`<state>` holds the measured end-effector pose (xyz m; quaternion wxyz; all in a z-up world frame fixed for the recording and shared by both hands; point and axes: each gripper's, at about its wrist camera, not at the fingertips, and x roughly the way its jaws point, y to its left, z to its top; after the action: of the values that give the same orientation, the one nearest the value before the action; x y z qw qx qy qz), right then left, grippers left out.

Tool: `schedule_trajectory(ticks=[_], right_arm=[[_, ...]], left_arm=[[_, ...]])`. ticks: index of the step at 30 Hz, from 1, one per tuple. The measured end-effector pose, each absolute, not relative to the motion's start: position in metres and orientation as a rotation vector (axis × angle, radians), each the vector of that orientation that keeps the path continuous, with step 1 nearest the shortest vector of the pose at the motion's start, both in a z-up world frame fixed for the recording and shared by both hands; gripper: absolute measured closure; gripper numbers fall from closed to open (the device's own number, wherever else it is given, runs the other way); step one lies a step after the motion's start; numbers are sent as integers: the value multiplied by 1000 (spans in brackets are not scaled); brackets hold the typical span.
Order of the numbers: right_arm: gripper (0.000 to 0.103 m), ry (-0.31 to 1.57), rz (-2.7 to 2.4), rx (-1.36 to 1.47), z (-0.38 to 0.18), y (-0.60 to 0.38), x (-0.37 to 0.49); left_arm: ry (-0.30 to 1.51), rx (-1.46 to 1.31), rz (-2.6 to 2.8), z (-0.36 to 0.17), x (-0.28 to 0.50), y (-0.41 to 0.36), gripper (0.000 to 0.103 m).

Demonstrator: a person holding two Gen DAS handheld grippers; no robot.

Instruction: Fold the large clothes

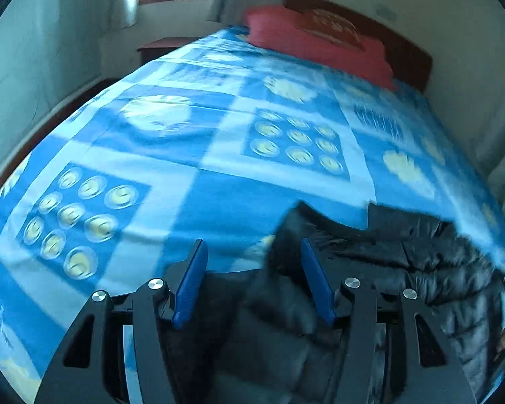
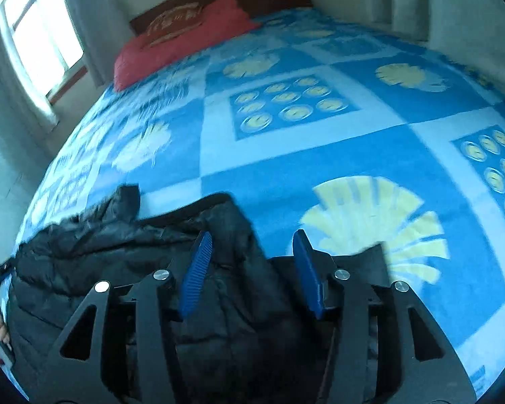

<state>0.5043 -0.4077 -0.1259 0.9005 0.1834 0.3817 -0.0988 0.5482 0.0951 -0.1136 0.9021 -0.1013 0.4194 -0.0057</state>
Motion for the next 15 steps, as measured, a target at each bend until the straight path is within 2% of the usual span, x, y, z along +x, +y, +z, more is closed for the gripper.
schedule_trajectory(ticks=[4, 9, 13, 15], right_arm=[[53, 745, -129, 347, -105, -375, 495], [53, 745, 53, 288, -91, -290, 509], [53, 786, 126, 179, -101, -228, 525], [54, 853, 129, 120, -120, -205, 535]], left_arm=[[826, -281, 35, -92, 528, 105, 46], [810, -129, -136, -75, 505, 20, 46], [849, -78, -208, -91, 505, -32, 46], [928, -86, -189, -117, 516, -45, 46]])
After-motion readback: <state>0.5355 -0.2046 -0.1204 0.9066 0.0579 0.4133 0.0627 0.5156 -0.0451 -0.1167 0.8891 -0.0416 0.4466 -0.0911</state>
